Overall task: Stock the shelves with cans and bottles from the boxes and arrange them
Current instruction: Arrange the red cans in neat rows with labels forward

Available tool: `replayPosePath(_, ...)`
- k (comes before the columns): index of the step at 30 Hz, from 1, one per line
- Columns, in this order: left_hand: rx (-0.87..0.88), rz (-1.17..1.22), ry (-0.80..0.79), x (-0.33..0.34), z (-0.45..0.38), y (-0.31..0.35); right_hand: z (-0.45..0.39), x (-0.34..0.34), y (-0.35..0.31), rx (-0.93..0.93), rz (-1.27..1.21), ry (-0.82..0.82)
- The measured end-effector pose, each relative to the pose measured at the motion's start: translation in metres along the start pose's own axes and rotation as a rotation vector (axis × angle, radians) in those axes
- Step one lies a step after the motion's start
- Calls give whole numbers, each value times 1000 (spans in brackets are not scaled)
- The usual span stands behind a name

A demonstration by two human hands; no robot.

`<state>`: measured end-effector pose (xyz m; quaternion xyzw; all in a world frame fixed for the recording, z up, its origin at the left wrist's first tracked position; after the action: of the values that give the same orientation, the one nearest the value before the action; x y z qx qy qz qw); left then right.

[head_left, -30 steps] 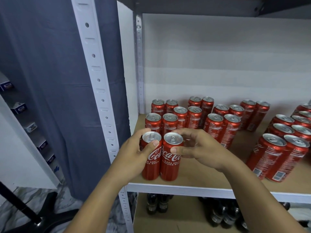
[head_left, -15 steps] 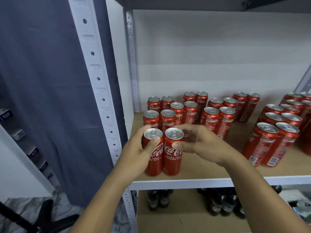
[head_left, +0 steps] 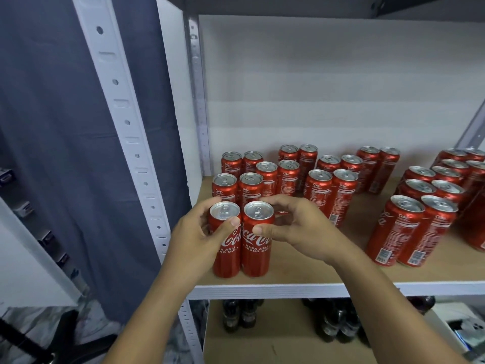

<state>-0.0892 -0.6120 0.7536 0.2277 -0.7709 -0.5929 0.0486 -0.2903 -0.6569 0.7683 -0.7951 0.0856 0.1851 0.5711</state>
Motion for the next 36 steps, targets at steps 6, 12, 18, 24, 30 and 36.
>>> replayPosePath(6, -1, -13, 36, 1, 1, 1, -4, -2, 2, -21, -15, -42)
replayPosePath(12, 32, -67, 73, 2, 2, 7, -6, -3, 4, -50, -4, -43)
replayPosePath(18, 78, -83, 129, 9, 7, 25, -3, -11, 6, -54, 22, -50)
replayPosePath(24, 267, -118, 109, 51, 6, 64, 6, -76, 15, -8, 127, 100)
replayPosePath(30, 300, -35, -110, 141, 10, 85, 31, -171, 23, 35, 157, 303)
replayPosePath(36, 329, -12, -288, 233, 28, 100, 64, -256, 38, 50, 228, 523)
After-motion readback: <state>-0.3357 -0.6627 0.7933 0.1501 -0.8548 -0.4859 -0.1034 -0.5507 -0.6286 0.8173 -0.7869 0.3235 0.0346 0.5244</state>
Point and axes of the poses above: each hand's wrist, its own z-axis away from the middle knuckle, its own x-axis out of the palm, y = z × x, the point moved 5 cm from there along -z, towards the middle knuckle, and after that the axes turned 14 degrees about y, right-handed, at the moved point
